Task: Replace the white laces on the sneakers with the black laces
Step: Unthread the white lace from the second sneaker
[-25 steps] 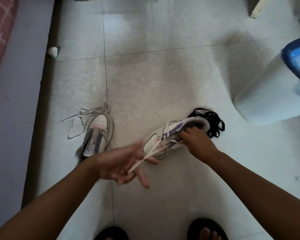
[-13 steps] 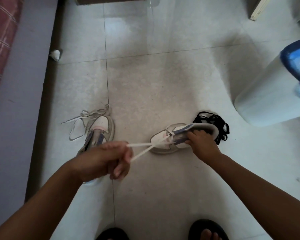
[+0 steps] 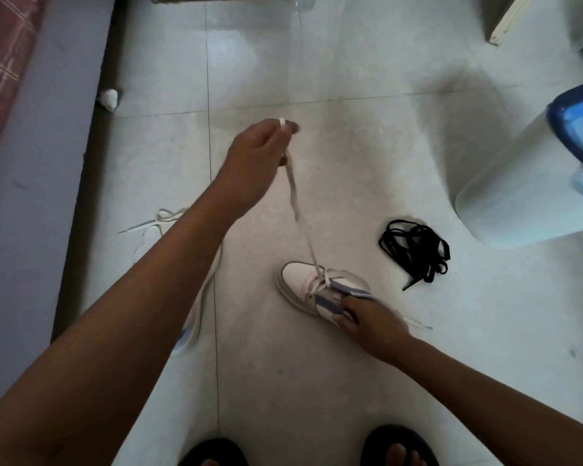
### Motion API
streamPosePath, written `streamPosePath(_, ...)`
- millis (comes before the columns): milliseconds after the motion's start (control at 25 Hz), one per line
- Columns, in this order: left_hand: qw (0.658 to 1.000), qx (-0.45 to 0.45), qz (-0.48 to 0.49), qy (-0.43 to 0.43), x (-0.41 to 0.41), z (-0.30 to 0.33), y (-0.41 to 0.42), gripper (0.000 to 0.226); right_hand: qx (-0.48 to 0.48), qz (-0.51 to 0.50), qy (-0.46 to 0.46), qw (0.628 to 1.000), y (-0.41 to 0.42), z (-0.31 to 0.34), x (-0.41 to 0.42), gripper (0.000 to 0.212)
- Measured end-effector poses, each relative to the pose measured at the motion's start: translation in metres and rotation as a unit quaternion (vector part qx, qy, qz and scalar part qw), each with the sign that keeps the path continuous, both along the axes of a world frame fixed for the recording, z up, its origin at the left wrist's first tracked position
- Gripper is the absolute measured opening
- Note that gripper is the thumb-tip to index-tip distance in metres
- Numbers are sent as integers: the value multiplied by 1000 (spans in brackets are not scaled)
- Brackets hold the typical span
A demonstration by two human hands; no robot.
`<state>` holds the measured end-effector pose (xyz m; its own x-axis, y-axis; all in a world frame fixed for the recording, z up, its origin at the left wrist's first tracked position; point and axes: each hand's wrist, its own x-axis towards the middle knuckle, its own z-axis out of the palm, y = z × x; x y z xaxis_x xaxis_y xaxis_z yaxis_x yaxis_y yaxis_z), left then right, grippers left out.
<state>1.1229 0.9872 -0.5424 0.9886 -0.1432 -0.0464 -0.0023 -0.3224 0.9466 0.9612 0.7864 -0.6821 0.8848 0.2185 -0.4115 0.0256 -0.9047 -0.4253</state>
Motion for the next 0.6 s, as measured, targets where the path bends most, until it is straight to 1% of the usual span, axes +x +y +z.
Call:
streamPosePath(40,992,124,-23,-25,0,-12,-2,21,4,-9,-4,1000,2,2,-1,26)
streamPosePath(80,969,238,-49,-35,-4,-28,-1,28,9,-28,-13,999,4,6,1,27)
streamPosePath(120,946,316,-70,-34,-15,-44,-1,33,4,-46,-31,998,5,8,5,25)
streamPosePath(160,926,367,-86,-22,-28,-58,-2,35,-9,-57,-61,996,4,11,10,23)
streamPosePath(200,914,394,-101,-10,-42,-71,-4,35,-34,-46,-91,994,4,11,16,22)
streamPosePath(240,905,408,-124,8,-59,-82,-9,33,-62,-15,-113,992,3,13,19,24)
streamPosePath(320,894,407,-183,43,-88,-101,-23,28,-148,54,-137,978,3,15,22,36)
streamPosePath(360,892,398,-208,50,-98,-109,-30,27,-178,66,-144,971,4,16,23,40)
streamPosePath(440,897,371,-235,48,-111,-123,-46,27,-186,54,-167,967,1,14,24,38)
streamPosePath(520,904,359,-226,50,-117,-131,-61,26,-187,29,-129,973,-7,10,32,34)
streamPosePath(560,901,372,-216,55,-118,-134,-69,26,-197,40,-91,975,-12,7,36,34)
streamPosePath(600,894,395,-203,59,-120,-136,-75,25,-204,62,-74,974,-17,2,38,32)
